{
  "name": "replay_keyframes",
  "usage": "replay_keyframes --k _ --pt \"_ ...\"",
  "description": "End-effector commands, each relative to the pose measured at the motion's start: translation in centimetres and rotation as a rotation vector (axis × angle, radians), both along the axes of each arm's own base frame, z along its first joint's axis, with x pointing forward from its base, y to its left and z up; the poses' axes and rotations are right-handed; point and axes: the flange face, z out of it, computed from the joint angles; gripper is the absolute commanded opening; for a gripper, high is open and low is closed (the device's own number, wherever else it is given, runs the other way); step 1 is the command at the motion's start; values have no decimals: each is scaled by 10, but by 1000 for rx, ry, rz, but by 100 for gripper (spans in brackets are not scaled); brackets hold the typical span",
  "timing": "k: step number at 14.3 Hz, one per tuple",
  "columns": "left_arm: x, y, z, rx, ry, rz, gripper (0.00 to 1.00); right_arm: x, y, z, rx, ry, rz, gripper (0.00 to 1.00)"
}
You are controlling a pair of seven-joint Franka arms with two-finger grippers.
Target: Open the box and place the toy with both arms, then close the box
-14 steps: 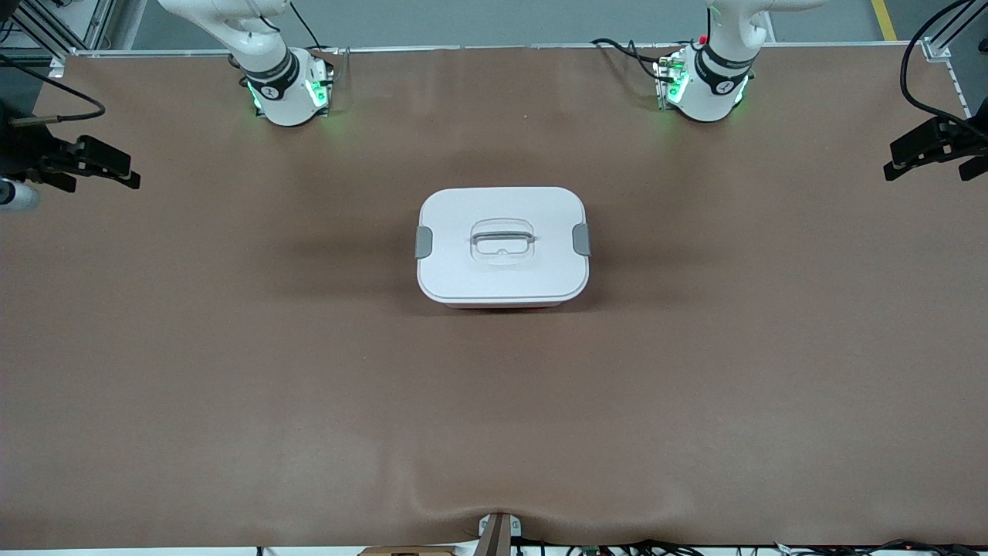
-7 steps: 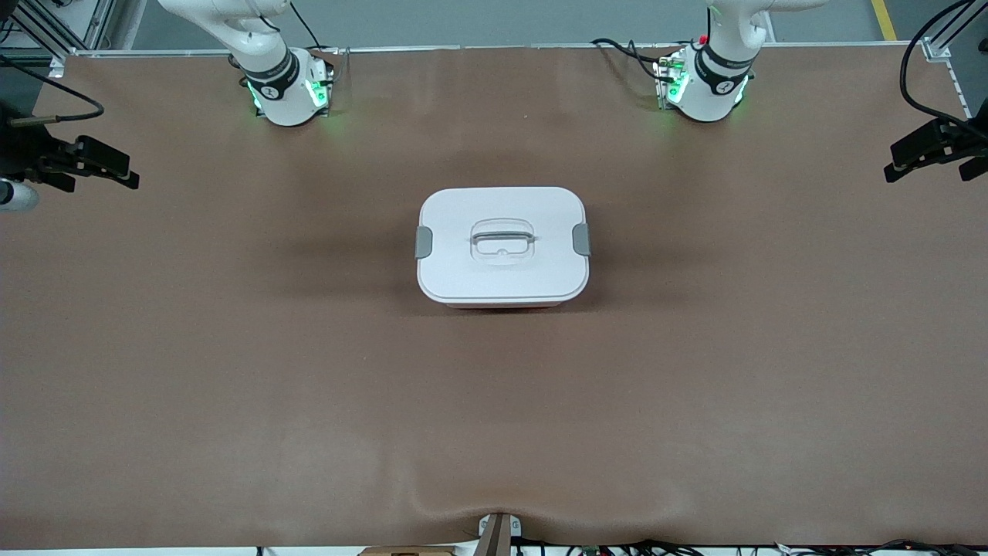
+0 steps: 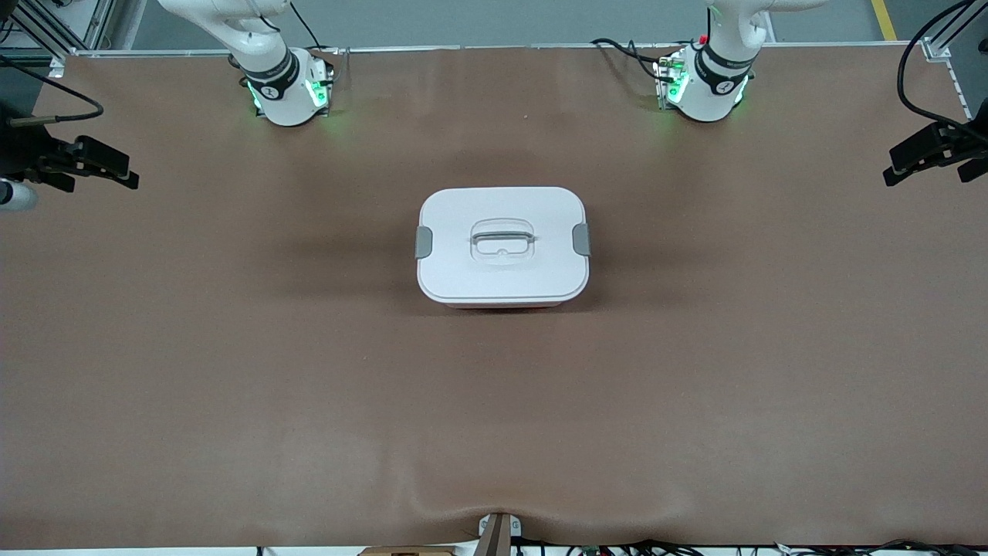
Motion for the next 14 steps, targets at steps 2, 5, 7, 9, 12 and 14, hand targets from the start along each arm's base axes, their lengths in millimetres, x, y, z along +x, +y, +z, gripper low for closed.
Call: replay_keyframes --k 2,5,7,9,12,14 --pt "1 -3 -1 7 -6 8 100 -4 -2 5 -4 -6 -4 100" --pt "1 -3 -1 6 -6 10 100 -3 -2 5 -4 -6 -3 100" --pt "1 -4 -1 6 -6 7 100 -2 1 5 -4 -12 1 100" --pt "1 -2 -2 6 -5 11 100 -2 -1 4 -4 -9 -2 100" --pt "1 -4 -2 6 -3 14 100 -2 -1 5 -4 -11 -2 100" --pt "1 -7 -2 6 -3 14 100 -3 -1 5 -4 -10 -2 100"
